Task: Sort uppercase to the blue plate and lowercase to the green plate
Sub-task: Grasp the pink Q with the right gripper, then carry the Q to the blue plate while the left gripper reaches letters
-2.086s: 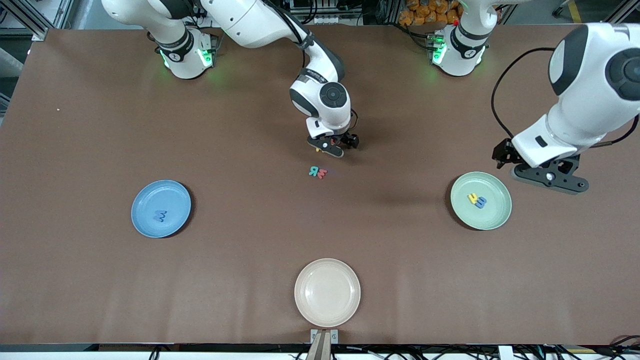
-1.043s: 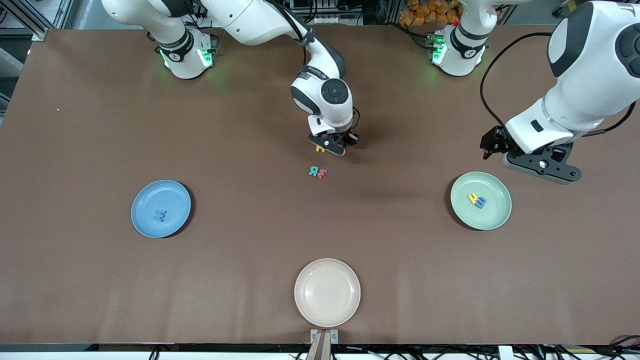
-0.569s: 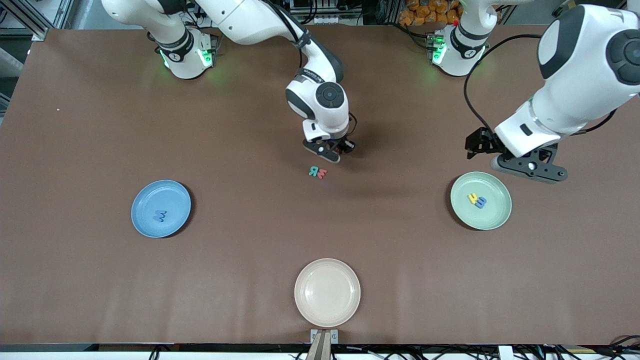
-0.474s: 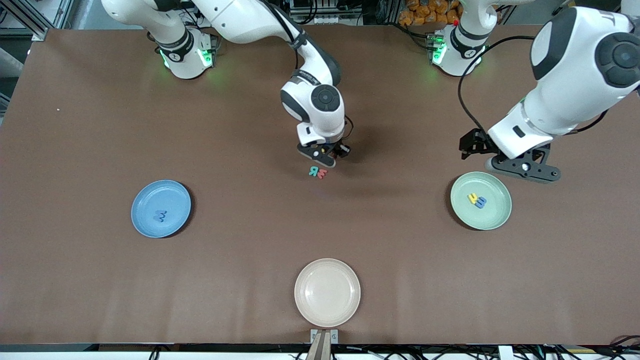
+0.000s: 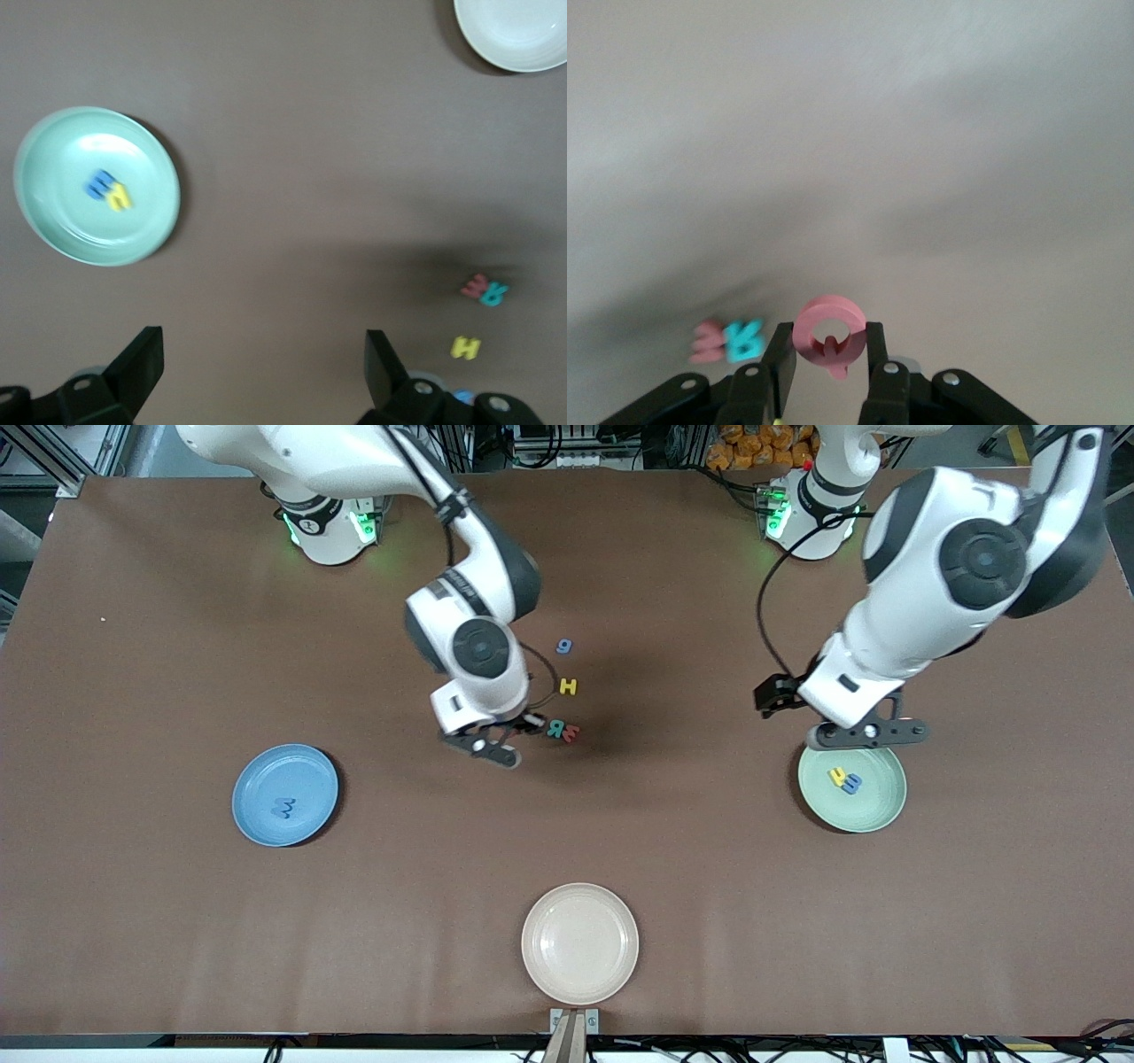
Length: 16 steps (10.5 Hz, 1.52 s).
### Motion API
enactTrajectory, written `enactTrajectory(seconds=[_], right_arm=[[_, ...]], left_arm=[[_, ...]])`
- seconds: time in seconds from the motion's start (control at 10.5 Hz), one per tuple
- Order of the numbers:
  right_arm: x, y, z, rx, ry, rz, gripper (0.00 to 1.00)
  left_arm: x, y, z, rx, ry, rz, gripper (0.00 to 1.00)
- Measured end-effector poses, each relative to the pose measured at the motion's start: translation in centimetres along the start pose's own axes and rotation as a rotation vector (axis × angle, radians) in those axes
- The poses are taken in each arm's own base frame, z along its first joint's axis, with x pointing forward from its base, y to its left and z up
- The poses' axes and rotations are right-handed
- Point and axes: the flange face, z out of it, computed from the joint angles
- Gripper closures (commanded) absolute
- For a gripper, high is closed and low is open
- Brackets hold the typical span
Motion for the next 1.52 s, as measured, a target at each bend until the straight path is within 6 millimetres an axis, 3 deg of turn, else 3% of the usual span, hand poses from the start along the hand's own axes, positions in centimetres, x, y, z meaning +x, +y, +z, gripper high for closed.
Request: enactTrajectory(seconds=[0.19,0.38,0.66,0.76,1.04,1.42,1.52], right_arm=[[5.2,5.0,-0.9,-0.006,-0.004,-0.065,1.0],[9.5,10.2,0.0,-0.028,-0.012,-0.111,1.0],[14.7,18.4,1.8,-0.032,-0.058,-0.209,1.0],[15.6,20.3,2.2,-0.028,-0.067,-0.232,1.0],[17.4,23.7,2.9,-0.015,-0.077,-0.307,1.0],[19.4,27.3,4.7,0.0,-0.082,-0.377,1.0],[19.8,28.1,5.1,0.003,-0.083,-0.39,0.82]], left_arm=[[-2.1,5.3,2.5,-0.007,0.0,-0.105,0.0],[-3.8,9.4,5.3,-0.015,-0.002,-0.21,0.0],[-5.7,14.4,11.7,0.022,0.038,-0.362,0.0],[-6.6,16.3,14.5,0.043,0.061,-0.407,0.0],[-7.0,20.0,20.1,0.066,0.094,-0.532,0.0],[-6.5,22.4,23.8,0.019,0.124,-0.671,0.0],[-6.6,22.8,24.3,-0.001,0.131,-0.704,0.0]])
